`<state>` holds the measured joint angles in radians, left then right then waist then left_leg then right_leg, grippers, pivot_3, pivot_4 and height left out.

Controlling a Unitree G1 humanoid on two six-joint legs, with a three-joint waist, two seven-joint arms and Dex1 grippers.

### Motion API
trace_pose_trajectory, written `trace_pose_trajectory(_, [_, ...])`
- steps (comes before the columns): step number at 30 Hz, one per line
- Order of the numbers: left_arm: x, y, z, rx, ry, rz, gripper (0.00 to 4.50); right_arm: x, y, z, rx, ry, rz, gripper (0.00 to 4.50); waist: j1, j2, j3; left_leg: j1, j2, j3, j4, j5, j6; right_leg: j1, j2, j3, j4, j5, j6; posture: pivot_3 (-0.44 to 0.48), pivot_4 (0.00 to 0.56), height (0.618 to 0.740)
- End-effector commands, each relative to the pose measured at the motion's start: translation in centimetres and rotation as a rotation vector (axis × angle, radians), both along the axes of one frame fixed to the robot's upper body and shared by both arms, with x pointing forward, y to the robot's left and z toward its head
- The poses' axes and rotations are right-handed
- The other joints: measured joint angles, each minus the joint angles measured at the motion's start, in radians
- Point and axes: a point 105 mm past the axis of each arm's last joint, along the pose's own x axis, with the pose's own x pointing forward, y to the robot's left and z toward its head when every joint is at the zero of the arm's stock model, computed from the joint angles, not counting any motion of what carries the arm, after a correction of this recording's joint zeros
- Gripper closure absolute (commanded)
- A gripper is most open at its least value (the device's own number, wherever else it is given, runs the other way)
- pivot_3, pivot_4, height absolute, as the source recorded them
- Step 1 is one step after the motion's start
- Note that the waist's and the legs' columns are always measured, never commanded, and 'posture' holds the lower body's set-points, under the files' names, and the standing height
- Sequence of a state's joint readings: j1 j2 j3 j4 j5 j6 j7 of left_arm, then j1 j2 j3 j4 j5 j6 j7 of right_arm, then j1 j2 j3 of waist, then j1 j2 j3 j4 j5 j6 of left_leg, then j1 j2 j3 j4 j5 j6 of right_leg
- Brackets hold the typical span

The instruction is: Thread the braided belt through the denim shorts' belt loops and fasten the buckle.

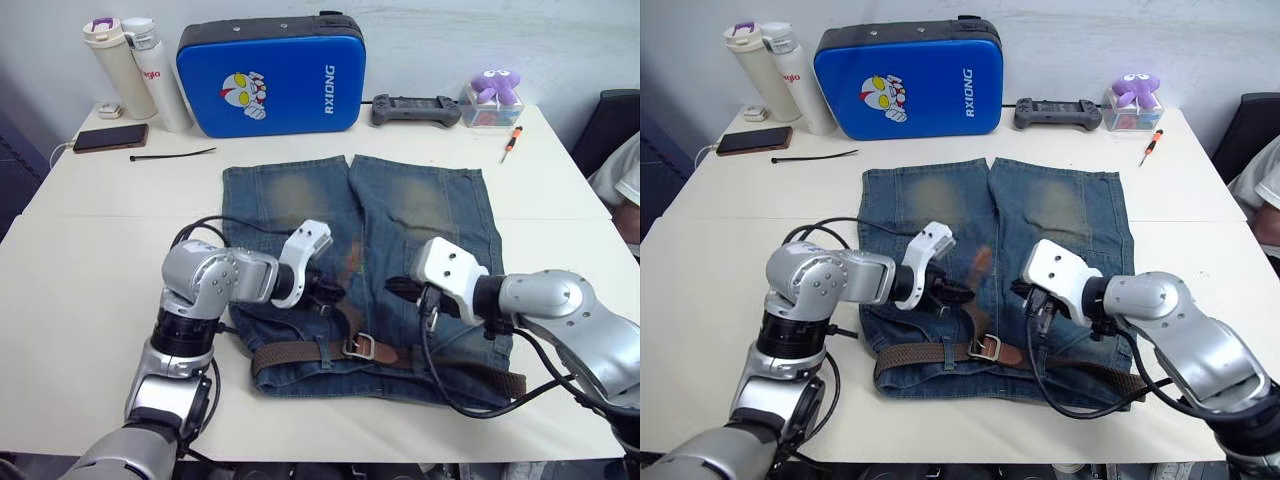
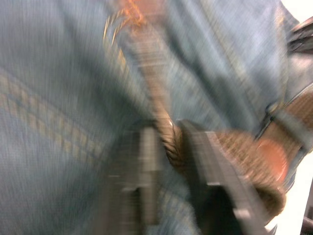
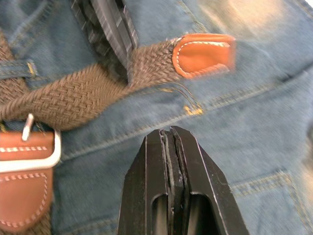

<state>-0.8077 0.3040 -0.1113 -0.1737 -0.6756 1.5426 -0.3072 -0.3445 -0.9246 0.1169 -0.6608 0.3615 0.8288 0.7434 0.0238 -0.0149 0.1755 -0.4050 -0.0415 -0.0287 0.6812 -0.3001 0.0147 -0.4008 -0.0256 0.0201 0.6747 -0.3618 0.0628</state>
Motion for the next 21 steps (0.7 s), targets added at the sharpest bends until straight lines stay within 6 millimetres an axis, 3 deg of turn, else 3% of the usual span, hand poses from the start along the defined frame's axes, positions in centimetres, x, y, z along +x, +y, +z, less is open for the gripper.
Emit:
trace_pose_trajectory(1, [-0.4, -0.6, 2.1, -0.01, -0.123, -0.116, 4.46, -0.1, -1.0, 1.7, -0.018, -0.069, -0.023, 4.5, -0.002, 0.0, 0.0, 0.0, 0.0, 0.0, 0.0, 0.0, 0.0, 0.0, 0.0, 0.0, 0.0, 0.0, 0.0, 0.0, 0.15, 0.74])
trace_pose_trajectory(5, [-0.9, -0.8, 2.9, 0.071, -0.281, -0.286, 4.46, 0.0, -3.1, 3.0, -0.064, -0.113, -0.076, 4.5, -0.006, 0.0, 0.0, 0.001, 0.0, 0.0, -0.001, 0.0, -0.001, 0.0, 0.0, 0.0, 0.0, 0.0, 0.0, 0.0, 0.15, 0.74])
trace_pose_trajectory(10, [-0.7, -1.6, 1.8, 0.197, -0.42, -0.477, 4.46, -0.6, -4.1, 4.5, -0.09, -0.13, -0.058, 4.5, -0.001, 0.001, 0.0, 0.001, 0.0, 0.0, -0.002, 0.0, -0.001, 0.001, 0.0, 0.001, -0.002, 0.0, 0.0, 0.0, 0.15, 0.74])
trace_pose_trajectory(13, [-0.3, -2.8, 1.3, 0.236, -0.483, -0.562, 4.5, -1.5, -3.0, 5.0, -0.126, -0.146, 0.027, 3.6, -0.001, 0.001, 0.0, 0.001, 0.0, 0.0, -0.002, 0.0, 0.0, 0.001, 0.0, 0.001, -0.002, 0.0, 0.0, 0.0, 0.15, 0.74])
trace_pose_trajectory(17, [0.3, -4.5, 1.3, 0.233, -0.521, -0.611, 4.5, -2.0, -1.9, 4.9, -0.183, -0.189, 0.088, 1.83, -0.001, 0.0, 0.0, 0.0, 0.0, 0.0, -0.001, 0.0, 0.001, 0.001, 0.0, 0.001, -0.002, 0.0, 0.0, 0.0, 0.15, 0.74])
trace_pose_trajectory(21, [0.9, -5.0, 1.4, 0.248, -0.544, -0.629, 4.5, -2.7, -1.7, 4.4, -0.207, -0.154, 0.108, 1.83, -0.001, 0.0, 0.0, 0.0, 0.0, 0.0, -0.001, 0.0, 0.001, 0.001, 0.0, 0.001, -0.002, 0.0, 0.0, 0.0, 0.15, 0.74])
